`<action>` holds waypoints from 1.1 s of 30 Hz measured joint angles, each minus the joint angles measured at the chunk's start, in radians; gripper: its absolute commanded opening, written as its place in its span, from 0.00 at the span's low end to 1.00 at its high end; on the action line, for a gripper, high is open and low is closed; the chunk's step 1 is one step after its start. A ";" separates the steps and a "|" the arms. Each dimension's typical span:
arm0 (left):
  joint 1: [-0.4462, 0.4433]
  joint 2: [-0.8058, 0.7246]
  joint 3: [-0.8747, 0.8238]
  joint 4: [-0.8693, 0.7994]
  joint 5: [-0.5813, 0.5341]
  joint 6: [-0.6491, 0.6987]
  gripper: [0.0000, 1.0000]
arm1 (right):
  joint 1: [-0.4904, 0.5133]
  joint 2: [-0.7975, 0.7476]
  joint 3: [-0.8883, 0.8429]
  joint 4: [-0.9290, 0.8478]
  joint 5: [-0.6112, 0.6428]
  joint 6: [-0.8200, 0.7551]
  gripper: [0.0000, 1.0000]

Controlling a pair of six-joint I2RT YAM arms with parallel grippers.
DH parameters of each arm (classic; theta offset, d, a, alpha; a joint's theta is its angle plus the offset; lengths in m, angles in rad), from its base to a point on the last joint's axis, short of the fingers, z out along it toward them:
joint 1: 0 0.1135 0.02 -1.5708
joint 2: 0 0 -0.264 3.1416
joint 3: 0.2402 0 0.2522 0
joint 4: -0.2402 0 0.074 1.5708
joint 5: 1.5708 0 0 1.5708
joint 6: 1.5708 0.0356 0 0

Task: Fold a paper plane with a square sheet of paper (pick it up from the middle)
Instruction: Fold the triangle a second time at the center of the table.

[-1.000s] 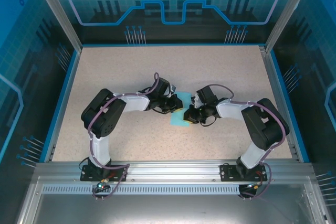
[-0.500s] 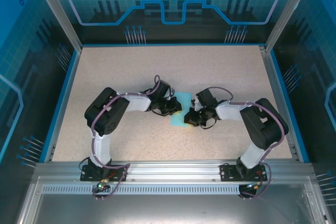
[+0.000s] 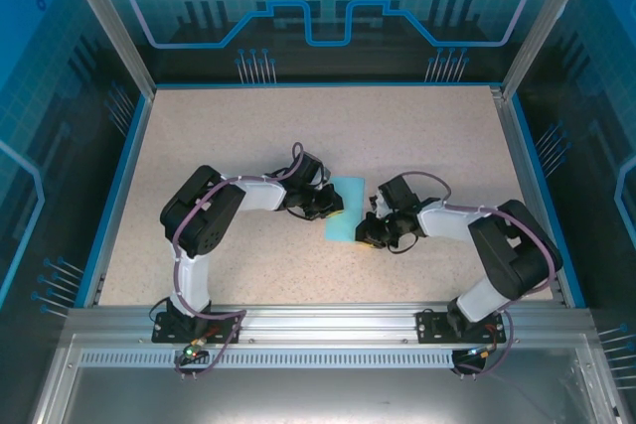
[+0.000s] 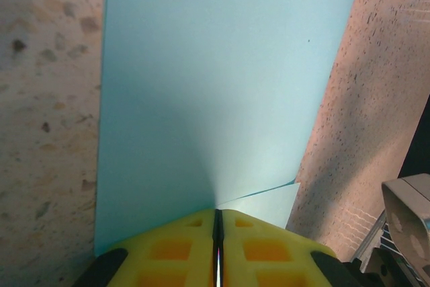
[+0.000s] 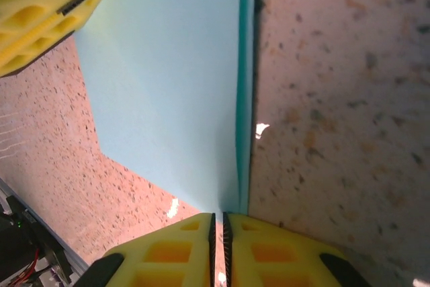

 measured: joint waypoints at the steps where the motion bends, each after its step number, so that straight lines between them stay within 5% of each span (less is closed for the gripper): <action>1: 0.000 0.000 0.003 -0.004 0.000 0.000 0.11 | -0.007 -0.014 0.000 -0.008 0.005 0.001 0.21; 9: 0.000 0.000 0.011 -0.017 0.000 0.019 0.12 | -0.079 -0.046 0.028 -0.023 0.044 -0.001 0.35; 33: 0.000 0.000 0.026 -0.047 -0.004 0.027 0.14 | -0.104 0.118 0.111 0.037 -0.016 0.007 0.28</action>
